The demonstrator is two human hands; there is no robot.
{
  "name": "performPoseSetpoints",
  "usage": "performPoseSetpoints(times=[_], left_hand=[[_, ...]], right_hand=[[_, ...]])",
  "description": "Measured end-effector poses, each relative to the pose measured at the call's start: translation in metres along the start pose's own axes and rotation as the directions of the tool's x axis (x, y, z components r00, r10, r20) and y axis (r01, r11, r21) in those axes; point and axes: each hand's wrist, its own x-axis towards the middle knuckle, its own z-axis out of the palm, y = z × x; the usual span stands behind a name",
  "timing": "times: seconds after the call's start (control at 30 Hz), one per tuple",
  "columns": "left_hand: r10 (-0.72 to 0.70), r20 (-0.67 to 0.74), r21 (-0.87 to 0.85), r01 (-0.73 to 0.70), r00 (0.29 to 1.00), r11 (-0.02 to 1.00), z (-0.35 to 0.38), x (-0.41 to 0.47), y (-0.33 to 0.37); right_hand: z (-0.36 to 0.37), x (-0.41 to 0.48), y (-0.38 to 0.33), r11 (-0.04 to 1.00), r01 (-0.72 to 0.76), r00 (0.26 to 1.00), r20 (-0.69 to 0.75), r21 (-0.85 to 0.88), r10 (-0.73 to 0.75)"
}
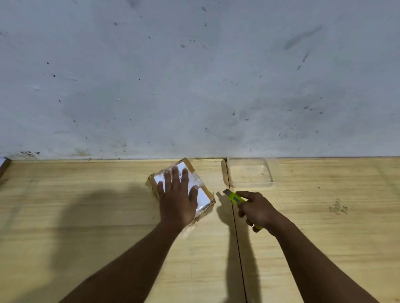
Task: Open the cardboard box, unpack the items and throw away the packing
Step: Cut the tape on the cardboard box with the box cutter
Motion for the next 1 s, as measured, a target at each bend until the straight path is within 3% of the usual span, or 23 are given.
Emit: performPoseSetpoints(times=[0.07,0.17,0.3,0.4,0.47,0.53,0.67,0.8,1.0], left_hand=[[-0.019,0.057,-0.013,0.019,0.998,1.0,-0.004,-0.001,0.001],[0.212,0.017,-0.006,-0.212,0.977,0.977,-0.013,0.009,-0.017],[0.608,0.063,0.103,-0.611,0.791,0.785,-0.023,0.033,-0.051],[0.687,0.152,0.119,-0.703,0.71,0.701,-0.031,0.043,-0.059],[0.656,0.152,0.094,-0.672,0.739,0.735,-0.027,0.042,-0.059],[0.559,0.11,0.049,-0.566,0.822,0.823,-0.017,0.037,-0.051],[0.185,0.028,0.031,-0.185,0.982,0.982,-0.006,0.031,-0.009],[-0.007,0.074,0.009,0.006,0.997,1.0,0.001,0.031,0.018],[0.029,0.081,0.028,-0.032,0.996,0.999,-0.008,0.031,0.013]], right_hand=[[0.002,0.003,-0.003,1.0,0.0,1.0,0.002,-0.002,0.0],[0.006,0.007,-0.008,1.0,0.0,1.0,-0.006,-0.002,0.0],[0.008,0.007,-0.008,1.0,0.013,1.0,-0.009,-0.002,-0.013],[0.007,0.009,-0.005,1.0,0.021,1.0,-0.021,0.0,-0.021],[0.007,0.008,-0.003,0.999,0.04,0.998,-0.041,0.002,-0.04],[0.005,0.007,-0.003,0.997,0.071,0.995,-0.076,0.024,-0.069],[0.003,0.004,-0.008,0.989,0.12,0.986,-0.124,0.081,-0.11],[0.006,0.005,-0.014,0.983,0.133,0.982,-0.154,0.127,-0.113],[0.018,0.005,-0.019,0.978,0.135,0.984,-0.136,0.156,-0.114]])
